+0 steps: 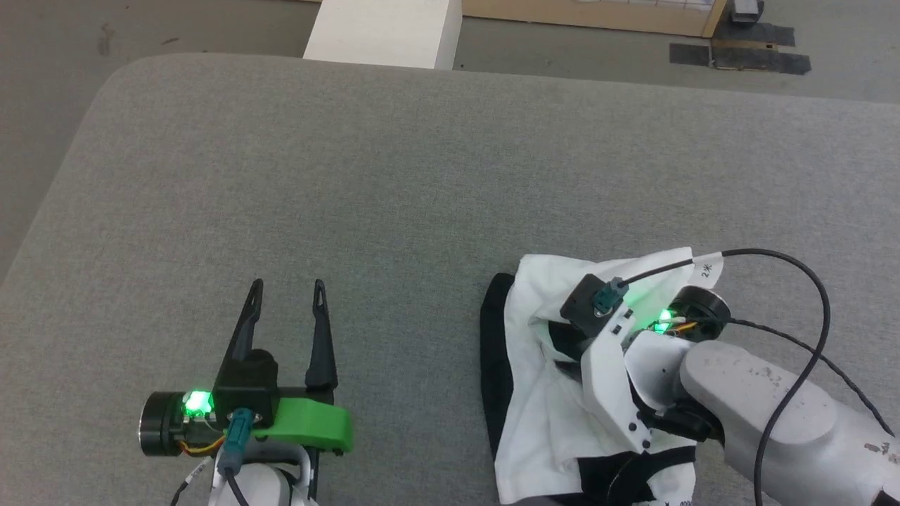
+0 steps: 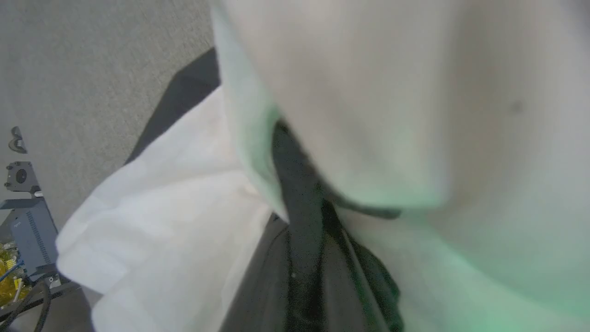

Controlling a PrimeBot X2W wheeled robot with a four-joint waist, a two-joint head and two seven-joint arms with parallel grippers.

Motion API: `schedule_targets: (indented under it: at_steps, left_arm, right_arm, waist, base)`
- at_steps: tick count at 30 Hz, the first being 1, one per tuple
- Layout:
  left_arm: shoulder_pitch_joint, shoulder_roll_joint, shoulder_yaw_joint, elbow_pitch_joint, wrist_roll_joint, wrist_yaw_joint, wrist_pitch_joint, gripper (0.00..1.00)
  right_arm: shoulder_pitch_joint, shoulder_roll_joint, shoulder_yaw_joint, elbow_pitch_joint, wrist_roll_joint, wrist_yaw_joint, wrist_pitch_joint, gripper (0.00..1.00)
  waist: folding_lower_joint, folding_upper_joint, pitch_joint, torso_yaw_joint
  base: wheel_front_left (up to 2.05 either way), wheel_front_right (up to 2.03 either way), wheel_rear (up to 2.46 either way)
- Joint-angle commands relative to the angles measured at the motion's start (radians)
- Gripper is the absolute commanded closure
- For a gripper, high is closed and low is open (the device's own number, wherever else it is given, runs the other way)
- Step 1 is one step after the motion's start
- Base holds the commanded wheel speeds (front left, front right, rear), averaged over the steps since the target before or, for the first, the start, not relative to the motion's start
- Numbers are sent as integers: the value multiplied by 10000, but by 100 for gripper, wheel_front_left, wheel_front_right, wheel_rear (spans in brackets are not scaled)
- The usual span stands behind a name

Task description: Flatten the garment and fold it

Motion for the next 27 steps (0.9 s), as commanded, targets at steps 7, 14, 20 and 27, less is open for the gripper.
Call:
schedule_targets:
  at_steps: [7,14,20,27]
  left_arm:
    - [147,76,386,205,58,-19,-38,0]
    - [499,226,689,190,51,-31,-38,0]
    - [626,312,849,86,48,-120,-38,0]
    - [804,345,1092,-60,55,-84,-38,0]
  right_arm:
    - [-488,-212,599,-1,31,-15,-1851,0]
    - [-506,-846,-1015,-805,-723,-15,-4282,0]
    - [544,-446,-4280,-680,-2270,-15,-6352,0]
    - [2765,1034,-8167,-1202,-4490,-15,-7333,0]
  waist:
    - [0,0,-553,-404]
    - [0,0,-1130,-1008]
    - [0,0,-1318,-1351]
    - [0,0,-1555,-1570]
  base:
    - [0,0,0]
    - [0,0,0]
    - [0,0,0]
    - [0,0,0]
